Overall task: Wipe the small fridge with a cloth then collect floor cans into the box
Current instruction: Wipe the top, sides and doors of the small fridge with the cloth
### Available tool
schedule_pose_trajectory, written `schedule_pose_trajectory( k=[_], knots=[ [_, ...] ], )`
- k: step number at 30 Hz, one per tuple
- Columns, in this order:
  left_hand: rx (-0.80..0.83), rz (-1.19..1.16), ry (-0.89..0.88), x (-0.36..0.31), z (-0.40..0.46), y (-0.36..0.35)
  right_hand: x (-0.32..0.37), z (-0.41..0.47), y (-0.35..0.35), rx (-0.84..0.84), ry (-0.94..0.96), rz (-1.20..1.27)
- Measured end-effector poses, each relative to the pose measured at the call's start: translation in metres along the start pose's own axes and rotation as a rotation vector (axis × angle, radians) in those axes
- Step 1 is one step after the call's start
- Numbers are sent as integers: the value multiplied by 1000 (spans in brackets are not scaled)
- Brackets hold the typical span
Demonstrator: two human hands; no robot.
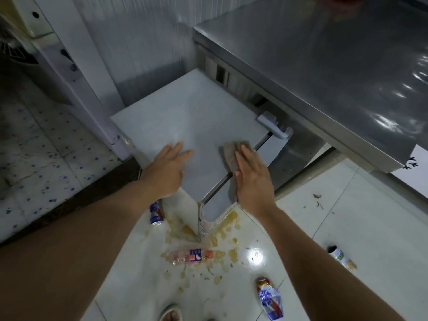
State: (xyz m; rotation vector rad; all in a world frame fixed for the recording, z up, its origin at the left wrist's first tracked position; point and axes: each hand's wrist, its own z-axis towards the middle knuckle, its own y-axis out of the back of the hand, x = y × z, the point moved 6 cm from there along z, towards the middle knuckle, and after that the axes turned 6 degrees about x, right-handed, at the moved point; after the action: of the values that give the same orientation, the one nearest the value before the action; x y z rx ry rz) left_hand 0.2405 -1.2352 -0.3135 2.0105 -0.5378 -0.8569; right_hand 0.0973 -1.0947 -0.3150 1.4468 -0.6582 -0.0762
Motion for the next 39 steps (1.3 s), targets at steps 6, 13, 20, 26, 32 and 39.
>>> schedule_pose_trajectory(
  k=[6,13,20,26,32,39],
  knots=[
    [-40,-11,-5,-4,-2,-1,-58,48,19,20,-162,-156],
    [-33,-39,-3,-3,-1,-3,-32,26,14,0,-268,-24],
    [-24,3,-17,0,1,-3,18,-35,-12,11,-32,-11],
    [-65,94,-79,8,4,-5,-48,48,14,91,-327,-108],
    [-40,174,-162,16,13,-8,-18,29,0,9,-394,-110],
    [-23,276,-306,19,14,7,81,-42,-34,-82,-478,-62]
  ],
)
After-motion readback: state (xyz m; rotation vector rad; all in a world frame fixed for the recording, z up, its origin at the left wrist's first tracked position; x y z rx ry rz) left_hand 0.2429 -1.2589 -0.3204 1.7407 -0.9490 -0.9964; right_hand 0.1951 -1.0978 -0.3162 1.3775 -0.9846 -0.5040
